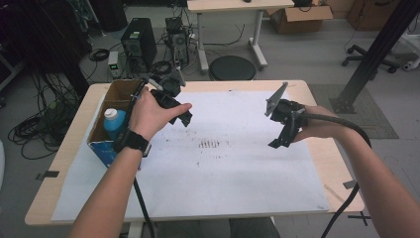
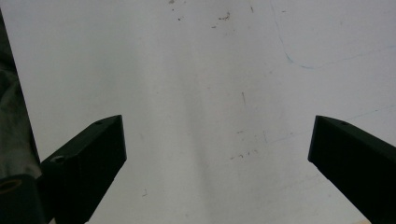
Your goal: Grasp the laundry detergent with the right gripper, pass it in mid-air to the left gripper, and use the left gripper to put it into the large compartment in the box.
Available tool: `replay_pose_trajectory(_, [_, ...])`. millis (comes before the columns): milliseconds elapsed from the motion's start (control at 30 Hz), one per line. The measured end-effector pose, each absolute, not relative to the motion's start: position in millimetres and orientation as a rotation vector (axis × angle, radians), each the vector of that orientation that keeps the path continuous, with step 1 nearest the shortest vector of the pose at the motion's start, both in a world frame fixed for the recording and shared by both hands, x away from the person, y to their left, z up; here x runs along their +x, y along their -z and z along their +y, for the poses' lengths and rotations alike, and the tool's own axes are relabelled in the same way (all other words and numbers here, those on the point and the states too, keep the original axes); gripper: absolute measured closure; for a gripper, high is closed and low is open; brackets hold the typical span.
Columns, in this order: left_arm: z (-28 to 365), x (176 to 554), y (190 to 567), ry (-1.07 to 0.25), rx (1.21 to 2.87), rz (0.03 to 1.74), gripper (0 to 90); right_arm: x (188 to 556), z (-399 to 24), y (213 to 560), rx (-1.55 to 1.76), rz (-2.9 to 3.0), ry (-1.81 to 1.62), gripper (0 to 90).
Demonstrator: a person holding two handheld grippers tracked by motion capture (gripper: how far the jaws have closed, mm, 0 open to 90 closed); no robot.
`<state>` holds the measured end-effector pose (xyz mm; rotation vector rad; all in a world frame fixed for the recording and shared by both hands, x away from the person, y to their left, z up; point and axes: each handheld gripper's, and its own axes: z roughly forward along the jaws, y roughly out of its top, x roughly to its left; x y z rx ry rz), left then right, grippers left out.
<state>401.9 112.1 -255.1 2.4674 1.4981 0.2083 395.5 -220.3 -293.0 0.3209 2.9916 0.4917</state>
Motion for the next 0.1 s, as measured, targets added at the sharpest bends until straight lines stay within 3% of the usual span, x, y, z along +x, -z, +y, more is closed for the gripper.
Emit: replay_pose_trajectory(100, [112.2, 402.0, 255.2, -0.207, 2.467, 1.497, 4.7, 395.5, -220.2, 293.1, 0.318, 2.993, -0.492, 4.1])
